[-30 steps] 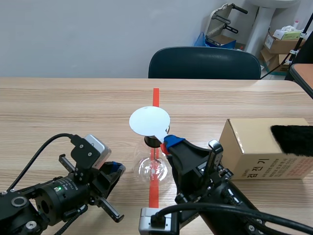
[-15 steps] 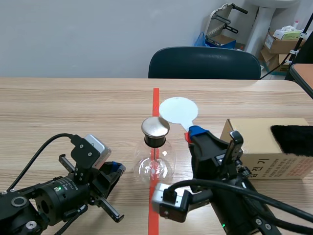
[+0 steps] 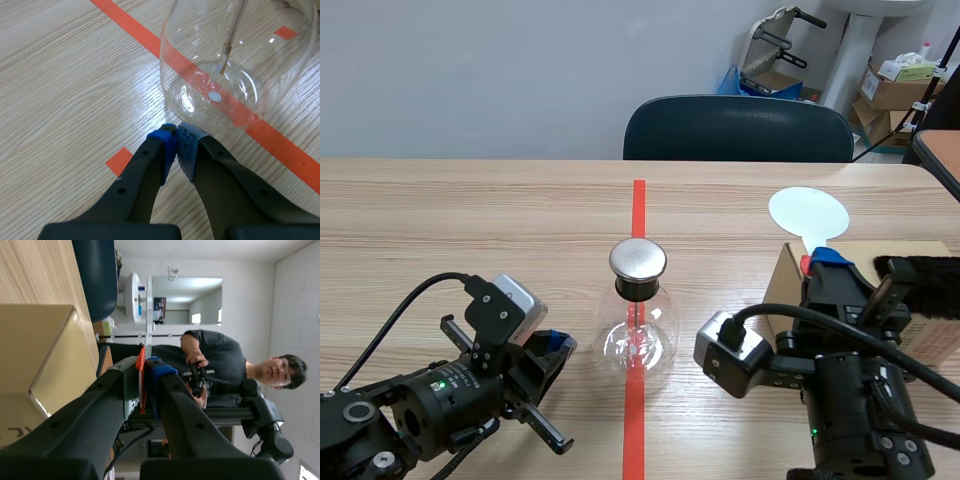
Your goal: Do the electroscope experiment
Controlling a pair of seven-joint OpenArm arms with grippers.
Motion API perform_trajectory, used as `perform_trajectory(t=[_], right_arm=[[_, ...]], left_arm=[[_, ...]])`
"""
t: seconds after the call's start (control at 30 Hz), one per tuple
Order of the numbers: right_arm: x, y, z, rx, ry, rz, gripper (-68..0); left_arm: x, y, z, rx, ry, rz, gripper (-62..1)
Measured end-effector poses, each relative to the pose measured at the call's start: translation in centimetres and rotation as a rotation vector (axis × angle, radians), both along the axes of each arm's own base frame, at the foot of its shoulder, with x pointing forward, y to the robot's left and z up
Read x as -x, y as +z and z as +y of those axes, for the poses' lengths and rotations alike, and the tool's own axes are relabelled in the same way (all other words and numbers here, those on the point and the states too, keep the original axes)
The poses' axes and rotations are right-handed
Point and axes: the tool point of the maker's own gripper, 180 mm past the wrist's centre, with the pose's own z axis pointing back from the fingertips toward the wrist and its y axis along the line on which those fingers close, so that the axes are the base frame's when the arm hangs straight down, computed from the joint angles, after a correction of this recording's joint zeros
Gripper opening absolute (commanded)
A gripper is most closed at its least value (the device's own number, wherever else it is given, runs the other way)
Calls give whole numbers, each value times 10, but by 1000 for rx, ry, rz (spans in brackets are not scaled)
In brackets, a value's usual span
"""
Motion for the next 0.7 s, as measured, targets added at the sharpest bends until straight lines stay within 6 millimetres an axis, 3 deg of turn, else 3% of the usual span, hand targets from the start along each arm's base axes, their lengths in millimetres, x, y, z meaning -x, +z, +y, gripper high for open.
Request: perform_trajectory(t=[0.4,0.7], right_arm=[[0,0,-3,-1,-15,0,-665],[4,-1,45,22,249,4,-665]], left_arm=[[0,0,0,0,0,0,-569],[0,0,0,0,0,0,-569]])
